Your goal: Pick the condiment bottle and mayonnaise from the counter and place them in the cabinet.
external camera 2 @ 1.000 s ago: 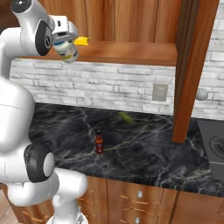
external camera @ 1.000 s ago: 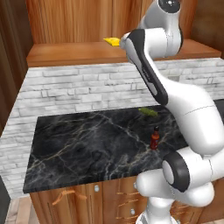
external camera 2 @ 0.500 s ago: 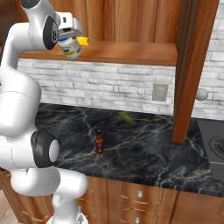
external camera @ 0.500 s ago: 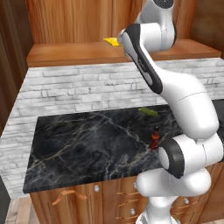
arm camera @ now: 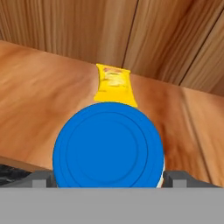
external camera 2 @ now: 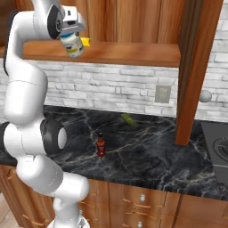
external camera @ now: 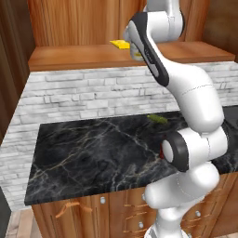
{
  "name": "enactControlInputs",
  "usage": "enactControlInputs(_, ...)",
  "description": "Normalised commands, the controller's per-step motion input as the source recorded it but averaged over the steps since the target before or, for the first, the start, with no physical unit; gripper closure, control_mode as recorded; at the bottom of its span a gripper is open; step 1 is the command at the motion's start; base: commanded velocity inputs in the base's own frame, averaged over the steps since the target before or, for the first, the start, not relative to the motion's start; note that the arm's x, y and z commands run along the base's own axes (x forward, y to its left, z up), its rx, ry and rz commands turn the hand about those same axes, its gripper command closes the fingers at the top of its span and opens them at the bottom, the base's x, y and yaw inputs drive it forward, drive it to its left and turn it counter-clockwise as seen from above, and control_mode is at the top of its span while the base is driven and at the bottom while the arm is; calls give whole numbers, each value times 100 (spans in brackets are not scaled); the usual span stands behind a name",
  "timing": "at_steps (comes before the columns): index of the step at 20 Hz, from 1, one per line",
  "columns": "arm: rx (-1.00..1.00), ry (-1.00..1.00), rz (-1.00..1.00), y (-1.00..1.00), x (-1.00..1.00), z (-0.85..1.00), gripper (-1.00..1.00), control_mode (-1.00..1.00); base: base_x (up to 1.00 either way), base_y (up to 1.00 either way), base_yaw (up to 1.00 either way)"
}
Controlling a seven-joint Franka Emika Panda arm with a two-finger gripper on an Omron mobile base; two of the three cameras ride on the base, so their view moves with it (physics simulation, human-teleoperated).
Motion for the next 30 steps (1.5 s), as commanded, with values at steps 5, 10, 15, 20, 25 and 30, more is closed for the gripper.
enactControlInputs(5,0,0,0,0,28,-35,100,-100,0,0,0)
enactControlInputs(10,0,0,0,0,18,-36,100,-100,0,0,0)
enactControlInputs(15,0,-1,0,-1,15,-32,-100,-100,0,0,0)
enactControlInputs(20,0,-8,0,-5,12,-2,-100,-100,0,0,0)
enactControlInputs(25,-1,-12,0,-6,16,0,-100,-100,0,0,0)
enactControlInputs(30,-2,-11,0,-3,14,6,-100,-100,0,0,0)
